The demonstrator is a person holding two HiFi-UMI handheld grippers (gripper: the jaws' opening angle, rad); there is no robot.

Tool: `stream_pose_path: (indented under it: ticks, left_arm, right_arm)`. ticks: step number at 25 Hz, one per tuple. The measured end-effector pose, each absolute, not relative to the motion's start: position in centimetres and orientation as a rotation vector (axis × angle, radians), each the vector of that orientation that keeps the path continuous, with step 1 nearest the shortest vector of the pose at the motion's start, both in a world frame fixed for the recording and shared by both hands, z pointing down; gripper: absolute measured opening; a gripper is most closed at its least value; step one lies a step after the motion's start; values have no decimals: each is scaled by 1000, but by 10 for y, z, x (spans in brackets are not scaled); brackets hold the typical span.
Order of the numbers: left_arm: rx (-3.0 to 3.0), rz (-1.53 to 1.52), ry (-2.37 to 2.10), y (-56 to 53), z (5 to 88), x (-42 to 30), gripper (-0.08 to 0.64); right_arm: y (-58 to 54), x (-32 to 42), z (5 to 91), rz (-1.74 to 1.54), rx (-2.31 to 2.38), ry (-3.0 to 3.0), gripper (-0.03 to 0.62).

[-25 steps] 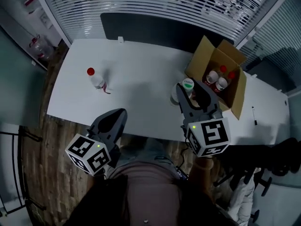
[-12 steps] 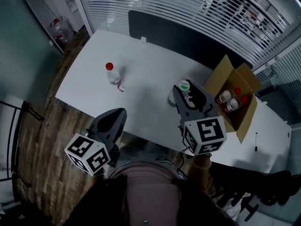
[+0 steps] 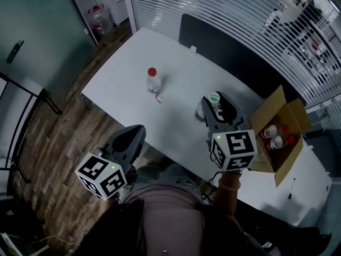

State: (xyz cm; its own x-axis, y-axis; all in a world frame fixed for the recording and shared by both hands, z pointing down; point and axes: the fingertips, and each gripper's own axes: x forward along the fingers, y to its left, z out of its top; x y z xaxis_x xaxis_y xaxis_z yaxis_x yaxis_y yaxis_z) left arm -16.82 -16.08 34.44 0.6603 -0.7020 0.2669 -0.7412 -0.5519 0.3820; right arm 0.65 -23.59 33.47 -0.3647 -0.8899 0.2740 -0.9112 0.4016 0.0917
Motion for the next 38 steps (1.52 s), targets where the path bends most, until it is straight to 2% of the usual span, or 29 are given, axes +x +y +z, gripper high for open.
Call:
stream_pose_path:
  ticks: [15,38]
  left_arm:
    - [2296,86,-1339,-156,349,-229,9]
    - [2205,80,-1488,-165,355,-260,9]
  right_arm:
    - [-281,-51,371,132,1438,-2453,173]
    - [-334,-81,440,208,1373,-2458,173]
